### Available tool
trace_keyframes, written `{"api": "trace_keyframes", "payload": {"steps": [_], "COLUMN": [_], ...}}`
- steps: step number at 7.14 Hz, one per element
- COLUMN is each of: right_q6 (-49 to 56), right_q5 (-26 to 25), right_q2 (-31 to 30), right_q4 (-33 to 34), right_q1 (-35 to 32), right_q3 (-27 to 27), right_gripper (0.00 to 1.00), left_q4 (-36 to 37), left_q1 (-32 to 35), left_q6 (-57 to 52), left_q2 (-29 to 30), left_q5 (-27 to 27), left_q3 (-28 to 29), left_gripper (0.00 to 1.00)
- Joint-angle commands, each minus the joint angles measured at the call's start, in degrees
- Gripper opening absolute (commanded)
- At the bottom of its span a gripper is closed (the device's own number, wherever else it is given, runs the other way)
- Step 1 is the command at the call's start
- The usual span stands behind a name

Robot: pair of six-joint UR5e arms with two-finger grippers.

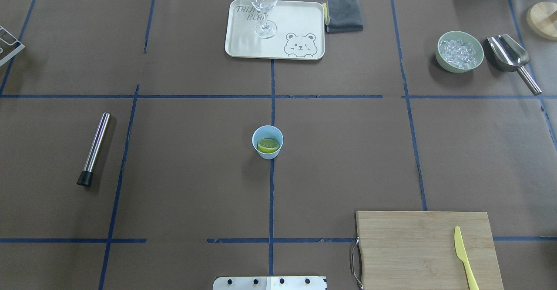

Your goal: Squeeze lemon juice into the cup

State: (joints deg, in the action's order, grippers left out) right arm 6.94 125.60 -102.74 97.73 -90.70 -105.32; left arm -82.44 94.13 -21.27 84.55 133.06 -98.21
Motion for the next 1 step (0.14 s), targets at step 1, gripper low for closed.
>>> {"api": "trace_keyframes", "payload": {"steps": [1], "right_q6": [0.0], "right_q5": [0.0], "right_q2": [0.0], "right_q4": [0.0], "right_q1": [0.0], "right_q3": [0.0], "right_gripper": [1.0], "left_q4": [0.0], "left_q1": [0.0], "left_q6": [0.0], "left_q2": [0.0], "left_q5": [0.0], "left_q3": [0.0], "left_gripper": [1.0]}}
